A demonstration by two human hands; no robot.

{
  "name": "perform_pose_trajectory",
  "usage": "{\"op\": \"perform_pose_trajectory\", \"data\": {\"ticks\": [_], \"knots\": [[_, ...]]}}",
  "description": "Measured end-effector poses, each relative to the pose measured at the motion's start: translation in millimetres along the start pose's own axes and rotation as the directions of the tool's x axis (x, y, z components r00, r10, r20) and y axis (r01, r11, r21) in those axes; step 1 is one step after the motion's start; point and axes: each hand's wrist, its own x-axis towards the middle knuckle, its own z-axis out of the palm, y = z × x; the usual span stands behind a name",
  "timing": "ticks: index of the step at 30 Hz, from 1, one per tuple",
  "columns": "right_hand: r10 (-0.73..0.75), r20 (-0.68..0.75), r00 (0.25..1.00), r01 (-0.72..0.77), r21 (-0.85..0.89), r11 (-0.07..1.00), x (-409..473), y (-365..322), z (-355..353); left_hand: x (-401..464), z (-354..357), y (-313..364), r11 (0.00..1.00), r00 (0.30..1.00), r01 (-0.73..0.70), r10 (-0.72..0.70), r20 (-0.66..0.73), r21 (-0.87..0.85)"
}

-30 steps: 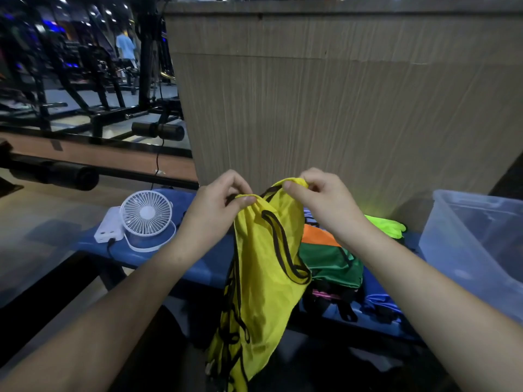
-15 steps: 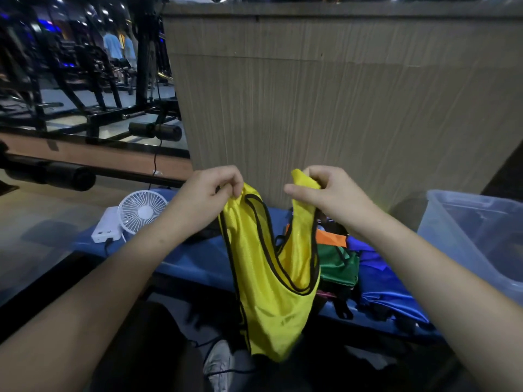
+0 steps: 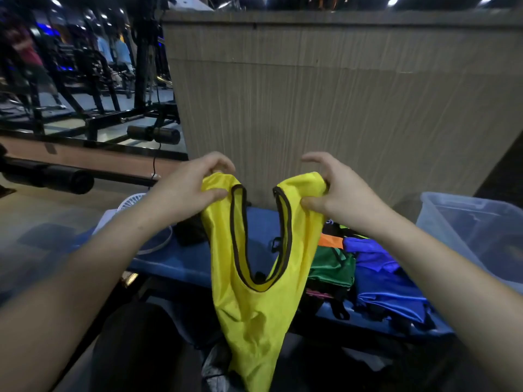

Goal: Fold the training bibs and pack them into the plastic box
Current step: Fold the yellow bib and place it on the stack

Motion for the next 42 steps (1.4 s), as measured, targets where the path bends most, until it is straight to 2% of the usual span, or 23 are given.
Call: {"op": "perform_pose_trajectory", "data": {"ticks": [4, 8, 11, 14, 20, 24, 28, 30, 33, 34, 35, 37, 39, 42], "knots": [[0.02, -0.007, 1.0, -0.021, -0.231, 0.973, -5, -3, -24, 0, -19, -8, 0.987, 0.995, 0.096, -0.095, -0.017, 0.127], [0.137, 0.036, 0.99, -0.122, -0.276, 0.953, -13, -1, -47, 1, -24, -8, 0.982, 0.994, 0.107, -0.106, -0.012, 0.156], [0.16, -0.029, 0.987, -0.161, -0.314, 0.936, -14, 0, -54, 4, -22, 3, 0.983, 0.995, 0.104, -0.102, -0.022, 0.153], [0.126, -0.06, 0.99, -0.139, -0.346, 0.928, -17, -1, -62, 8, -21, 15, 0.99, 0.997, 0.077, -0.073, -0.04, 0.116], [0.07, -0.179, 0.981, -0.14, -0.417, 0.898, -28, -10, -94, 18, -41, 46, 0.978, 0.987, 0.043, -0.01, -0.158, 0.206], [0.018, -0.346, 0.938, -0.181, -0.445, 0.877, -41, -23, -134, 23, -63, 65, 0.968, 0.954, 0.019, 0.057, -0.293, 0.252], [-0.067, -0.477, 0.876, -0.172, -0.44, 0.882, -51, -35, -173, 29, -82, 85, 0.963, 0.922, -0.051, 0.147, -0.359, 0.263], [-0.085, -0.516, 0.853, -0.225, -0.508, 0.831, -55, -38, -185, 35, -88, 90, 0.956, 0.912, -0.061, 0.17, -0.374, 0.286], [-0.107, -0.496, 0.862, -0.288, -0.653, 0.701, -59, -33, -191, 43, -93, 91, 0.919, 0.904, -0.023, 0.187, -0.384, 0.394], [-0.084, -0.489, 0.869, -0.29, -0.638, 0.713, -59, -30, -191, 46, -94, 89, 0.902, 0.903, -0.011, 0.194, -0.383, 0.431], [-0.037, -0.467, 0.884, -0.269, -0.571, 0.775, -59, -27, -192, 48, -95, 87, 0.891, 0.903, -0.002, 0.197, -0.383, 0.454], [0.073, -0.367, 0.927, -0.203, -0.331, 0.921, -57, -20, -189, 52, -96, 81, 0.894, 0.904, 0.023, 0.173, -0.392, 0.447], [0.124, -0.28, 0.952, -0.17, -0.148, 0.974, -56, -16, -182, 57, -94, 77, 0.926, 0.914, 0.025, 0.132, -0.384, 0.377], [0.113, -0.271, 0.956, -0.16, -0.155, 0.975, -51, -5, -171, 63, -83, 75, 0.969, 0.939, -0.01, 0.093, -0.33, 0.247]]}}
